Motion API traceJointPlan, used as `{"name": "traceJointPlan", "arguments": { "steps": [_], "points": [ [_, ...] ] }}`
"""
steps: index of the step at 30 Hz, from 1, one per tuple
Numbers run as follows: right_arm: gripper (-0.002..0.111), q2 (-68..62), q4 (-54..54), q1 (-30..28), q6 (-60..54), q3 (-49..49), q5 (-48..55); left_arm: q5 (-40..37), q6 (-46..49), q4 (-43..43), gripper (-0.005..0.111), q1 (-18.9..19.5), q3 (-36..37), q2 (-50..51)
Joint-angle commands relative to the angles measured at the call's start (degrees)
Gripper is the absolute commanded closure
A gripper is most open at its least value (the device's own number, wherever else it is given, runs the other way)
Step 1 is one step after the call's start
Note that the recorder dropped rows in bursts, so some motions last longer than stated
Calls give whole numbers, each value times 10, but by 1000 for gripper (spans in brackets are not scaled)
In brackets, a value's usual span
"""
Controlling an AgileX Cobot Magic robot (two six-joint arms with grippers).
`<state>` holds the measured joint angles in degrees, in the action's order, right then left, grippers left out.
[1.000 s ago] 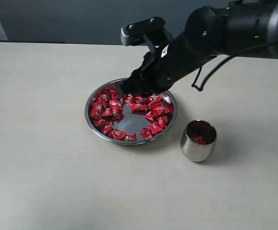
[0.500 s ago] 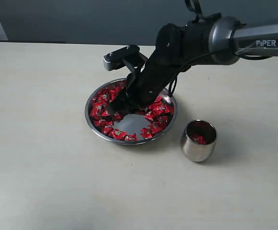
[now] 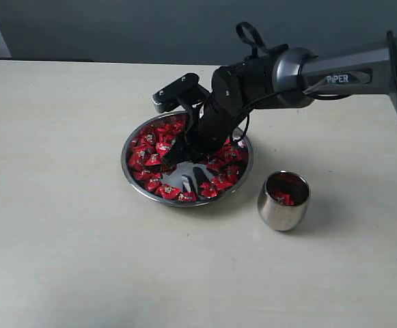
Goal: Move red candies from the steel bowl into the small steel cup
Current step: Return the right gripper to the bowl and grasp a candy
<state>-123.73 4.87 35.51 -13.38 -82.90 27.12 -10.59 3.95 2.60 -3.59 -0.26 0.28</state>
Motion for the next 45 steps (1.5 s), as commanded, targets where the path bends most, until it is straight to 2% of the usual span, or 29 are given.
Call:
{"name": "traceJointPlan", "arguments": {
  "steps": [1, 19, 22, 27, 31, 40, 45],
  "points": [
    [75, -3, -84, -2, 69, -14, 3, 3, 0, 1, 105, 0, 3, -3],
    [76, -31, -88, -2, 72, -31, 19, 2, 0, 1, 105, 0, 3, -3],
    [84, -31, -88, -2, 75, -31, 19, 2, 0, 1, 105, 0, 3, -3],
    [108, -31, -88, -2, 76, -31, 19, 2, 0, 1, 105, 0, 3, -3],
    [109, -28, -83, -2, 76, -32, 27, 2, 0, 1, 105, 0, 3, -3],
    [109, 85, -42, 0, 92, -26, 85, 3, 0, 1, 105, 0, 3, -3],
    [109, 197, -28, 0, 92, 43, 91, 3, 0, 1, 105, 0, 3, -3]
  ]
}}
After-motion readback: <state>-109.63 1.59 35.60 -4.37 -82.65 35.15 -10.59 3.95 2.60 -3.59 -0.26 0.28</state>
